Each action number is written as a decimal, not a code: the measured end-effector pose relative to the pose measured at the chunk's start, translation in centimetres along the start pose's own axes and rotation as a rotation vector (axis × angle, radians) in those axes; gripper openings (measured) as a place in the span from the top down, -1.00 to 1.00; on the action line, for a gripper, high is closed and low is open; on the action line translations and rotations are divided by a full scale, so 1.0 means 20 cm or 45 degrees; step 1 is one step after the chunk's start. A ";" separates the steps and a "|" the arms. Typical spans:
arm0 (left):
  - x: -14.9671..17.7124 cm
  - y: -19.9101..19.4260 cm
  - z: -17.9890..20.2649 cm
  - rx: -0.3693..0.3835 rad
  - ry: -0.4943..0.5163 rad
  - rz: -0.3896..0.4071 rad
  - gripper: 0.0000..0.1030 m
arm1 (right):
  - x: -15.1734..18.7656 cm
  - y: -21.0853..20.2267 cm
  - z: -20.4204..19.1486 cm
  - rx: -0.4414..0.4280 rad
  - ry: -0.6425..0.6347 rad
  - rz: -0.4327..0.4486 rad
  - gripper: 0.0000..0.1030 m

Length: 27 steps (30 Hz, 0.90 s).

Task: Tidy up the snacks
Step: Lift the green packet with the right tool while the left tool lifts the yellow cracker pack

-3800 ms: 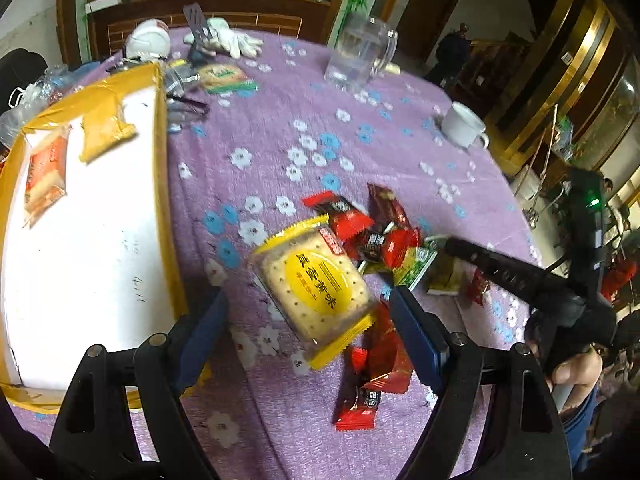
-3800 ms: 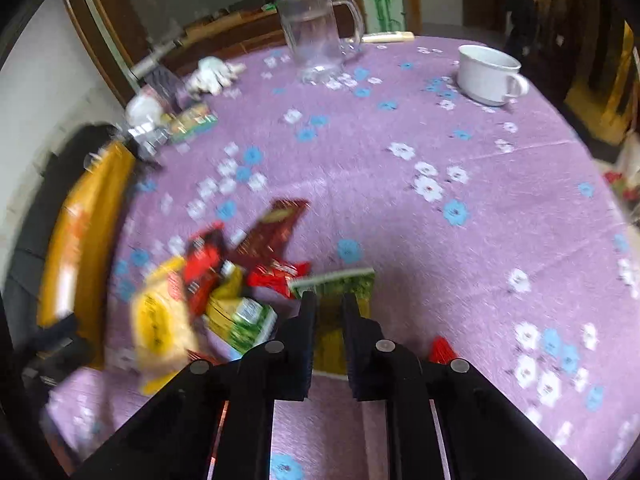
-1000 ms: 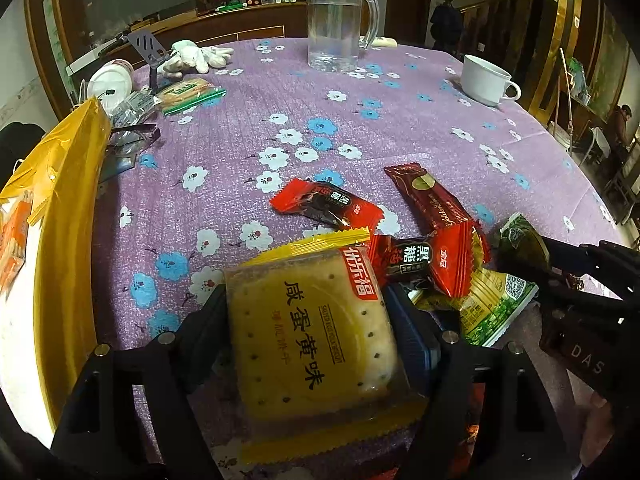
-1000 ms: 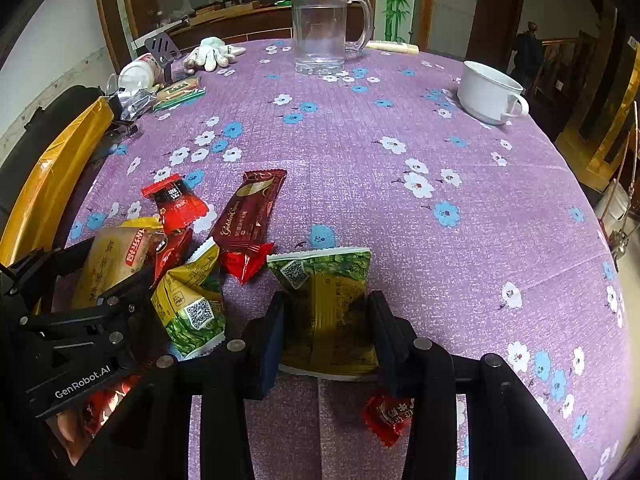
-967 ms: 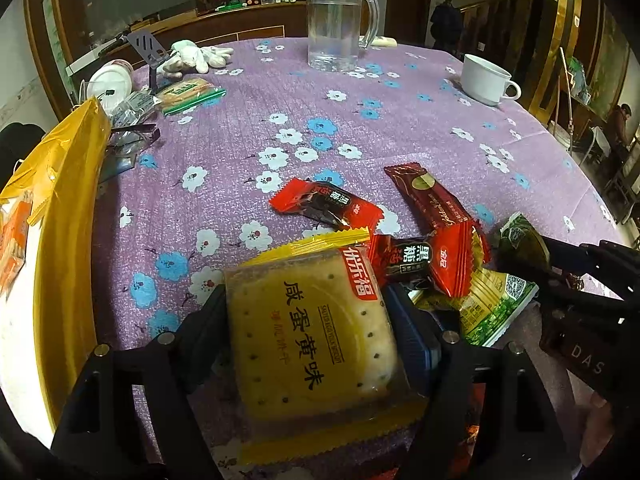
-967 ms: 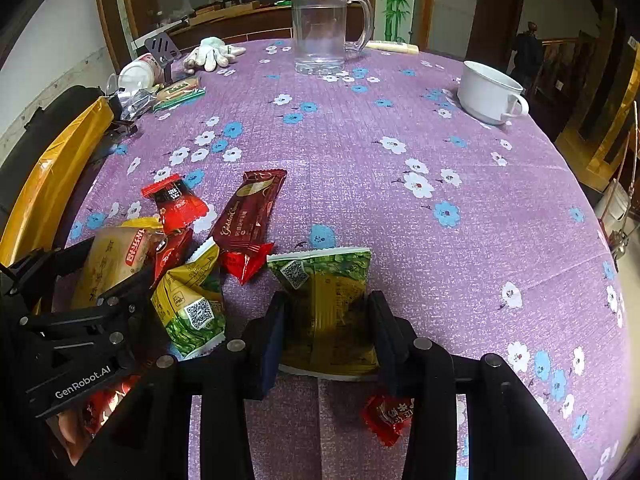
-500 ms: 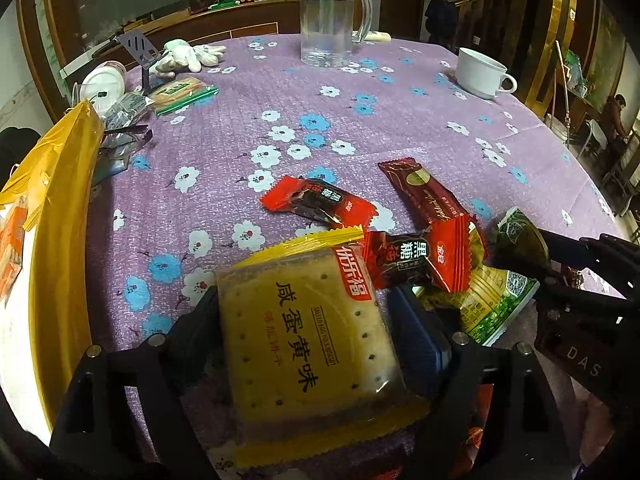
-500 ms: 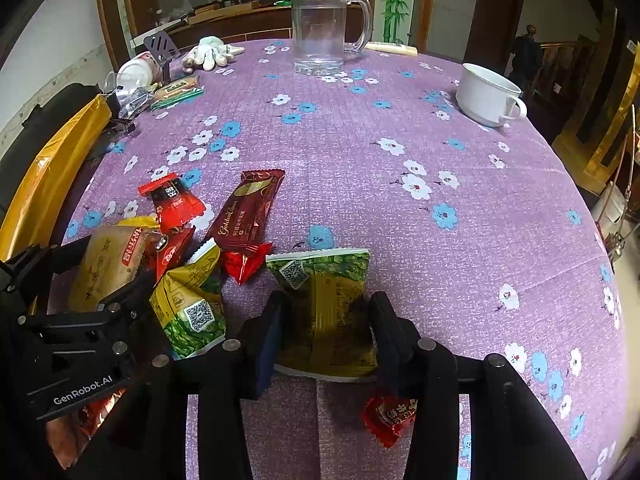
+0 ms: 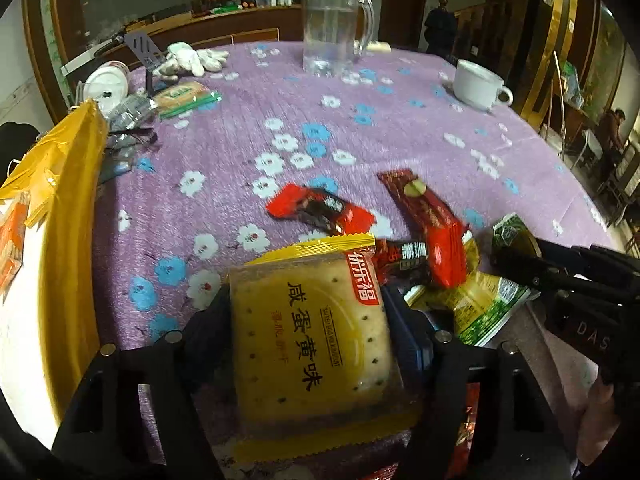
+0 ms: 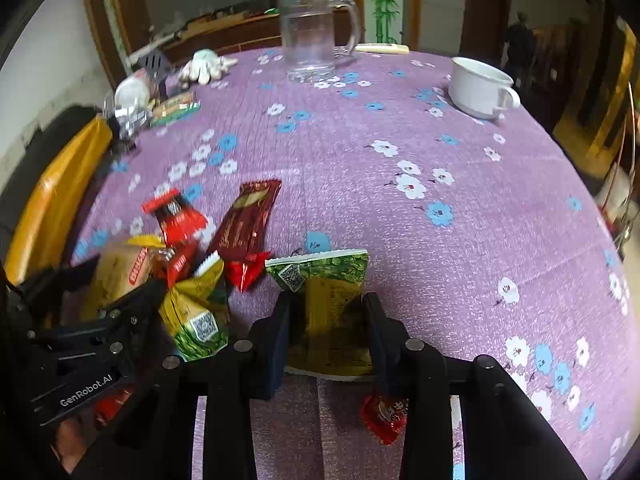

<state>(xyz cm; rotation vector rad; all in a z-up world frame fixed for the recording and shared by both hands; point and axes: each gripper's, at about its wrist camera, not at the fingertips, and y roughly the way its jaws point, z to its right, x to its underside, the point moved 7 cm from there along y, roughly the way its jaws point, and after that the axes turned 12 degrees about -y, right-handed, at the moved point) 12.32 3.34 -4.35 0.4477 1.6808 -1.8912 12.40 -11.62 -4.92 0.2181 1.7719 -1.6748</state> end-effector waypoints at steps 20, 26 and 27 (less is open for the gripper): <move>-0.05 -0.13 0.02 -0.024 0.037 0.182 -0.38 | -0.09 -0.18 -0.08 -0.066 -0.050 0.243 0.31; -0.06 -0.15 0.02 -0.043 0.051 0.217 -0.38 | -0.08 -0.18 -0.10 -0.058 -0.065 0.244 0.31; -0.06 -0.16 0.02 -0.047 0.054 0.225 -0.38 | -0.08 -0.18 -0.10 -0.058 -0.066 0.246 0.31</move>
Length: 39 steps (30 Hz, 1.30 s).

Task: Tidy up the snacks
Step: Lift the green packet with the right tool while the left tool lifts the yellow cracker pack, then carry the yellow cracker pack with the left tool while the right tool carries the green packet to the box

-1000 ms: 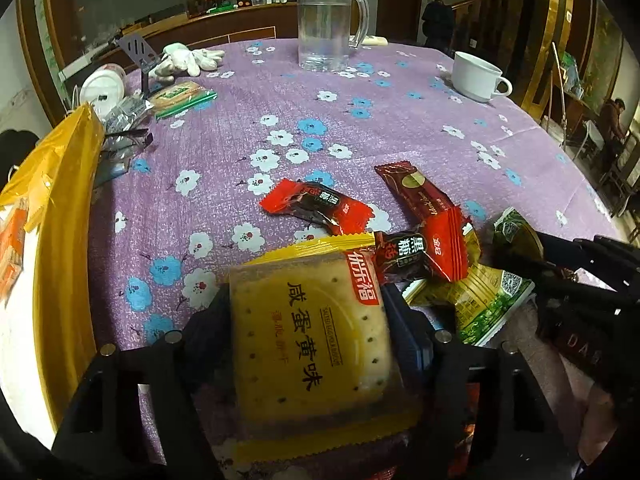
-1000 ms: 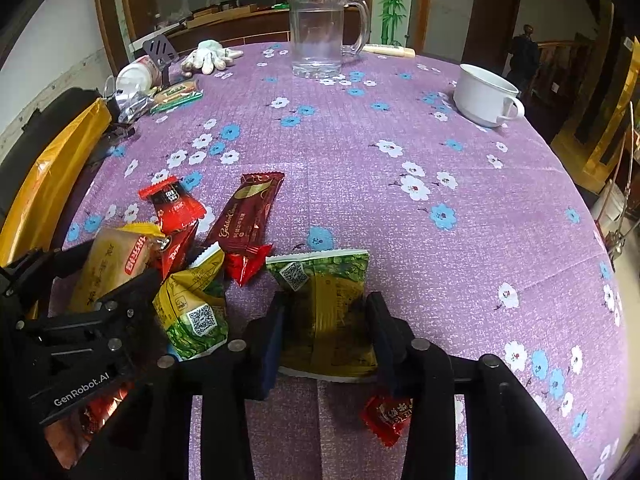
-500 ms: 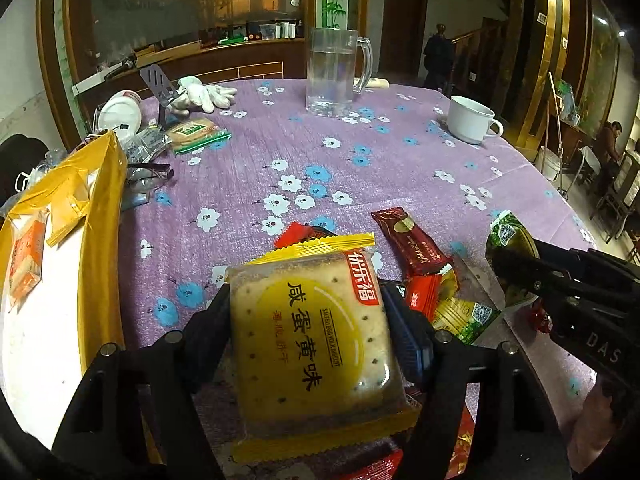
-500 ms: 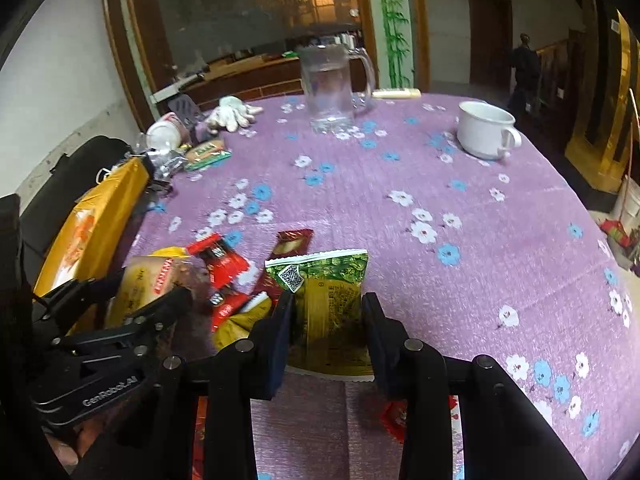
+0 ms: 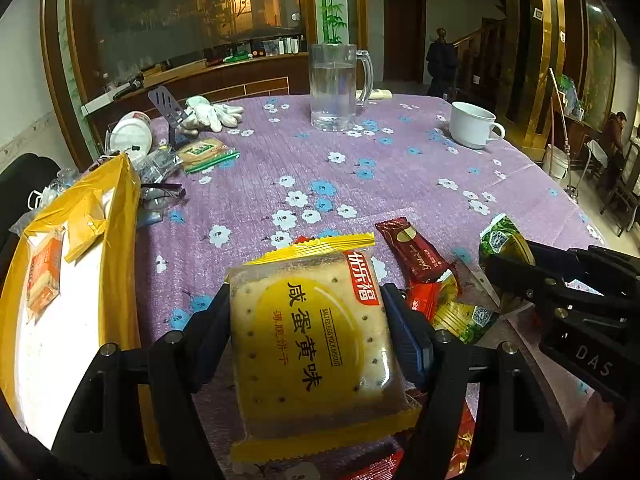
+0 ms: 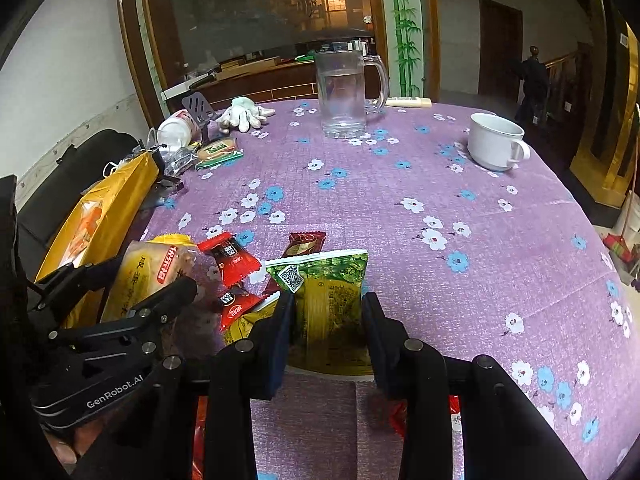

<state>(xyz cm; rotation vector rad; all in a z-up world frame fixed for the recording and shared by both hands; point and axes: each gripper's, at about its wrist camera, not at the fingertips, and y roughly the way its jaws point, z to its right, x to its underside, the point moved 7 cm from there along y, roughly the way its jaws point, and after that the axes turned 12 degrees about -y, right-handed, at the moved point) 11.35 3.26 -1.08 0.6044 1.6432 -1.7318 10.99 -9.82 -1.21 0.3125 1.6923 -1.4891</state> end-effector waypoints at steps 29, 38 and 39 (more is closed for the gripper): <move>-0.06 -0.08 0.00 -0.007 -0.024 0.108 -0.38 | -0.02 -0.03 0.01 0.058 -0.023 0.072 0.31; -0.14 -0.28 -0.18 0.050 -0.155 0.158 -0.38 | -0.03 -0.03 0.01 0.040 0.030 0.028 0.30; -0.15 -0.30 -0.23 0.037 -0.166 0.160 -0.39 | -0.04 -0.04 -0.02 0.035 0.026 0.031 0.31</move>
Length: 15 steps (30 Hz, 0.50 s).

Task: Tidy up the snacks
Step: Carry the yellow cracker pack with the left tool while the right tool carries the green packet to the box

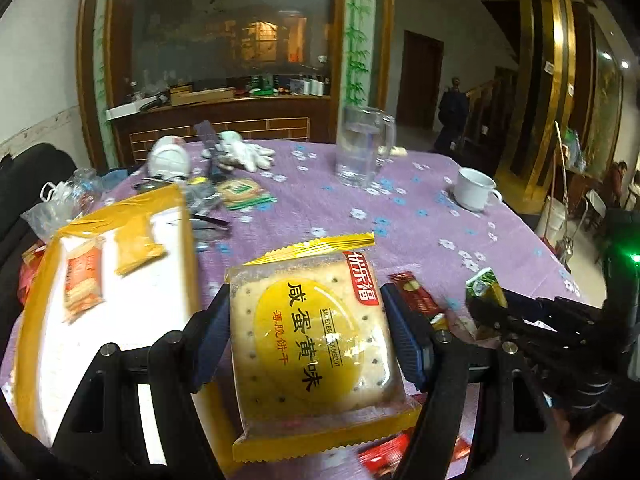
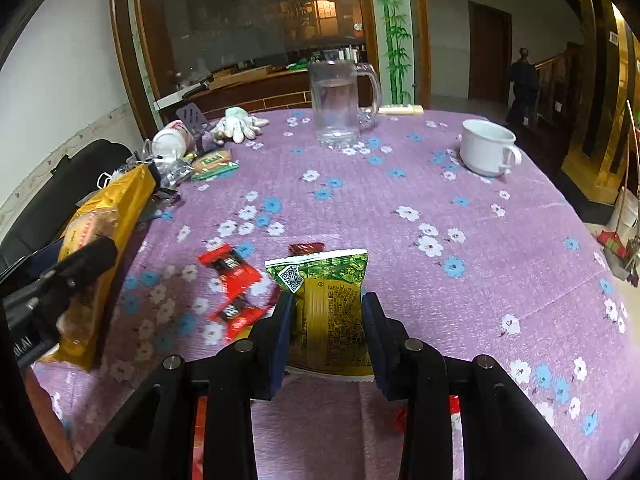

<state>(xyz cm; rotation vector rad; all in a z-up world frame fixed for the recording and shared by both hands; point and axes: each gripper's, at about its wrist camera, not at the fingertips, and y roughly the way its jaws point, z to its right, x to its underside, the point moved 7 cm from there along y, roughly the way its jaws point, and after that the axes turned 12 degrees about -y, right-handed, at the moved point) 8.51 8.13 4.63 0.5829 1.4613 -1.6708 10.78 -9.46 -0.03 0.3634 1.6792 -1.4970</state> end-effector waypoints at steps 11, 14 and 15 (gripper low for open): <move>-0.04 -0.04 -0.73 -0.202 -0.275 -0.048 -0.39 | -0.23 -0.06 -0.57 -0.233 -0.147 0.013 0.31; -0.01 -0.02 -0.91 -0.257 -0.349 -0.074 -0.39 | -0.28 -0.04 -0.78 -0.289 -0.217 0.006 0.32; 0.00 -0.01 -0.97 -0.273 -0.375 -0.085 -0.39 | -0.28 -0.03 -0.84 -0.306 -0.237 -0.003 0.32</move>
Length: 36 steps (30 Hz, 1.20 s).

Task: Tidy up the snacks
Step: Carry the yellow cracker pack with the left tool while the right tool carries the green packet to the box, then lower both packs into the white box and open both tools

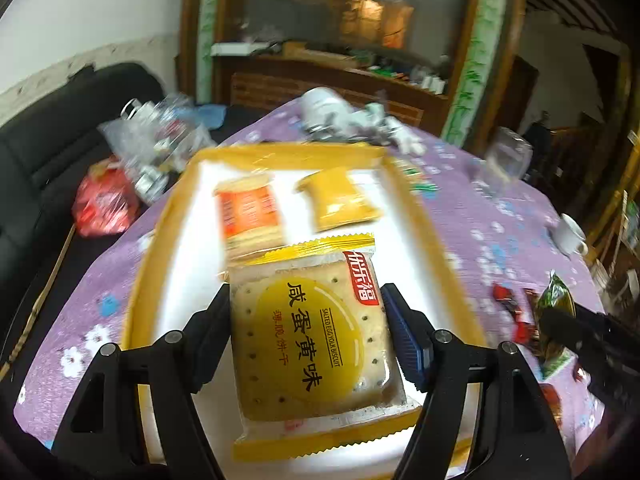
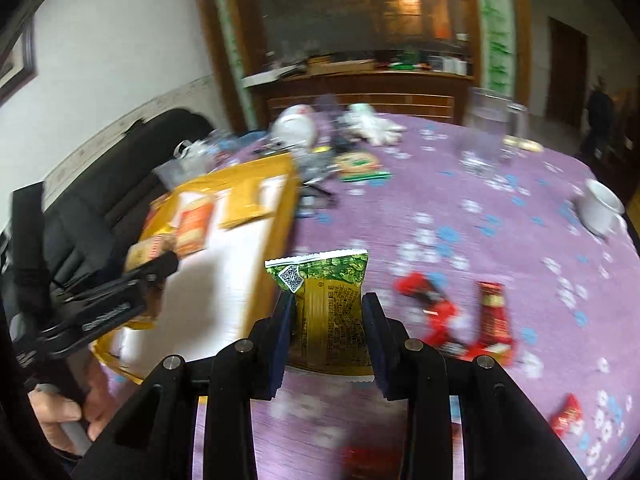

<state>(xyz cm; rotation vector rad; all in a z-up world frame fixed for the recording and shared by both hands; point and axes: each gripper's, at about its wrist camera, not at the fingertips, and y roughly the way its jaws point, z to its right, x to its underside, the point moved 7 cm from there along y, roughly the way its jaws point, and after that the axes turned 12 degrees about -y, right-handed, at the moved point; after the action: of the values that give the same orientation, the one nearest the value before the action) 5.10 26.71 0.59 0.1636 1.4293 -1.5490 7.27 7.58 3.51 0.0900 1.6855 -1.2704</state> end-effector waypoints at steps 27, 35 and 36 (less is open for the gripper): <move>0.04 0.10 -0.17 -0.121 -0.066 0.002 -0.39 | -0.10 0.56 -0.36 -0.168 0.029 -0.209 0.29; 0.04 0.09 -0.18 -0.122 -0.080 0.002 -0.39 | -0.10 0.55 -0.37 -0.155 0.002 -0.193 0.29; 0.03 0.10 -0.18 -0.120 -0.083 0.000 -0.39 | -0.10 0.55 -0.37 -0.158 0.005 -0.193 0.29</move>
<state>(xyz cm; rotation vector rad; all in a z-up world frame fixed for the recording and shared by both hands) 4.29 29.70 -2.27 0.0560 1.4470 -1.4710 9.63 19.11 -2.89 -0.1114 1.7975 -1.2730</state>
